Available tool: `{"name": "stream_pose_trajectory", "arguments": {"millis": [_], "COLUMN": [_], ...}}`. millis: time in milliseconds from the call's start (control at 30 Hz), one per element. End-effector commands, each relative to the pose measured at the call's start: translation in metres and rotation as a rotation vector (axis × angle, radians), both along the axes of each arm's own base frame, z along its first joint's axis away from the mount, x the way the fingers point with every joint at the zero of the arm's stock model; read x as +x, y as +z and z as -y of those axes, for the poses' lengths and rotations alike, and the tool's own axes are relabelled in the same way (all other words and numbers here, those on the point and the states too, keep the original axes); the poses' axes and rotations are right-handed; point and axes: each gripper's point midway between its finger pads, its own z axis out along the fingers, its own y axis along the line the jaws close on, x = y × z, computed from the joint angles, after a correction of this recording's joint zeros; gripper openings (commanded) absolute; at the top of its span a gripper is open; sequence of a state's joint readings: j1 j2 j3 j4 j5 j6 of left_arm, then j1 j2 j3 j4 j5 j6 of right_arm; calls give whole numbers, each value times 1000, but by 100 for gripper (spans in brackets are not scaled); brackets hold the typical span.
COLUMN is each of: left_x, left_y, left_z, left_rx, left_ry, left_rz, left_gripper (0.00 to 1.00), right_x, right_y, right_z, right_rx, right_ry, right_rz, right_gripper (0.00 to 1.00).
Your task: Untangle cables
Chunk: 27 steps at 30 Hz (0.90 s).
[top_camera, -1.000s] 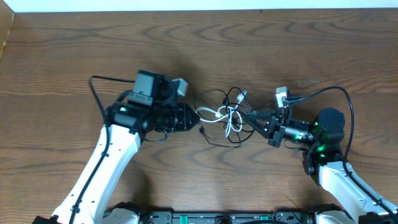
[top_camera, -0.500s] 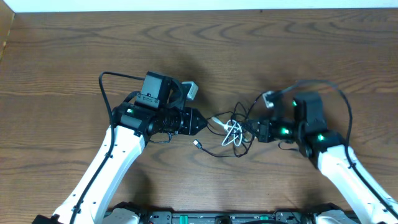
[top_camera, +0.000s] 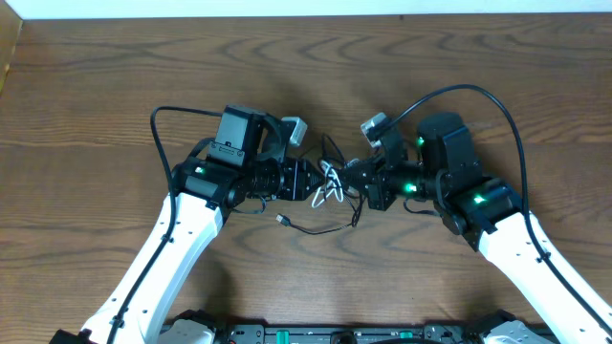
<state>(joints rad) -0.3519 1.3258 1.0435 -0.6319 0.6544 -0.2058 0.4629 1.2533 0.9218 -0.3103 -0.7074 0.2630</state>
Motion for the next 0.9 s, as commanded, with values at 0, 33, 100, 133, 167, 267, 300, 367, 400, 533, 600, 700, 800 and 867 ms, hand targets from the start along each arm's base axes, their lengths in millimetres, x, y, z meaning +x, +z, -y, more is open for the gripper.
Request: {"name": "stream_pose_trajectory", "arguments": {"millis": [0,33,100,133,167,267,300,367,400,533,600,700,800,867], "left_x": [7,10,14,14,14,16,17,19,19,15,12,7,5,5], "left_y": [13,15,20,21,22,24,23,19,16,-5,-13,-18,-20,-20], "left_z": [9,10,14,16,17,20,18,13,10,-11,-20,-25,-26,-26], "left_rx": [-51,-57,-70,-74,-76,-77,-70,-47,-29,93,145,184,191,190], "left_ry": [-29,-29,-35,-37,-41,-46,-37,-18,-6,59,76,66,59,59], "left_rz": [60,76,108,112,117,136,137,131,123,66,44,33,25,27], "left_gripper": [41,41,41,41,41,20,8,8,8,8,7,8,7,7], "right_x": [-16,-18,-19,-20,-20,-21,-21,-18,-16,9,22,37,37,29], "right_y": [47,56,72,75,76,73,72,68,65,23,-3,-47,-74,-86], "right_z": [-15,-16,-19,-19,-20,-19,-19,-17,-15,10,31,84,137,179], "right_rx": [205,241,303,313,315,308,306,291,279,117,0,-242,-477,-665], "right_ry": [131,154,176,183,186,186,185,164,145,-59,-197,-459,-659,-786], "right_rz": [-31,-31,-36,-32,-31,-49,-50,-53,-57,-108,-145,-197,-214,-218], "right_gripper": [1,1,1,1,1,1,1,1,1,1,1,1,1,2]}}
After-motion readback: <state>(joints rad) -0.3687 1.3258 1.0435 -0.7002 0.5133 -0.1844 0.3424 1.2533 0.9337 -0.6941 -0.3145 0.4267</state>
